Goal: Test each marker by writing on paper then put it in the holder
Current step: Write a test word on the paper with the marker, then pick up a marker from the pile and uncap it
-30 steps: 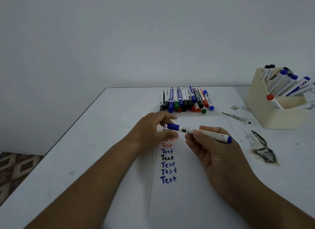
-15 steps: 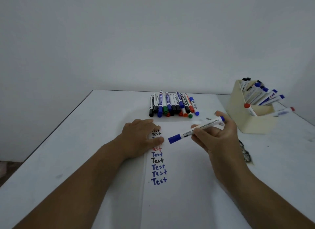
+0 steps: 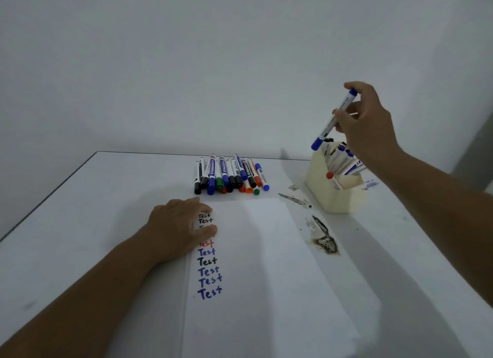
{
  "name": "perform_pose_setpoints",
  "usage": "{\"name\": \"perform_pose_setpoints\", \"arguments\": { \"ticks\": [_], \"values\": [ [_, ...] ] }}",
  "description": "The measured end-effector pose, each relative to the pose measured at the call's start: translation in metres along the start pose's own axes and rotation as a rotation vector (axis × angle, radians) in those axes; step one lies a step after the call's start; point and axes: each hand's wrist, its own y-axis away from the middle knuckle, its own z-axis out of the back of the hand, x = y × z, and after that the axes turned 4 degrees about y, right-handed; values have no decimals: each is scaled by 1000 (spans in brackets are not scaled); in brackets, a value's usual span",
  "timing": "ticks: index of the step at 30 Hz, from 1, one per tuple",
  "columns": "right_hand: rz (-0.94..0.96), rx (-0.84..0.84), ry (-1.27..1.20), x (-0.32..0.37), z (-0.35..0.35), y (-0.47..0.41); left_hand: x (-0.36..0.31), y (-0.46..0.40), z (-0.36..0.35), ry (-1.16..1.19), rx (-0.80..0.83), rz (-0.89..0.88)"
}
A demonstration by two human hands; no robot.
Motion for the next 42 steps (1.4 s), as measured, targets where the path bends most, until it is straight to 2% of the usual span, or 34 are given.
{"name": "perform_pose_setpoints", "arguments": {
  "ticks": [6,13,21,24,28,30,32,37,42],
  "values": [
    [-13,-4,204,-30,16,-29,-1,0,0,16,1,0],
    [-155,247,387,-62,2,-23,-4,2,4,48,-2,4],
    [-185,287,364,-76,-2,-17,-5,3,5,53,3,16],
    [-183,198,293,-70,1,-11,-5,3,6,52,2,16],
    [16,30,153,-39,-13,7,-9,4,8,55,-16,13],
    [123,67,101,-14,-30,29,-10,4,8,57,-21,13],
    [150,170,44,7,-52,55,-10,4,8,59,-14,18],
    [-41,425,-240,27,-109,111,-9,4,7,52,-1,29],
    [-283,518,-355,13,-148,142,-9,6,7,91,-28,25]
  ]
}}
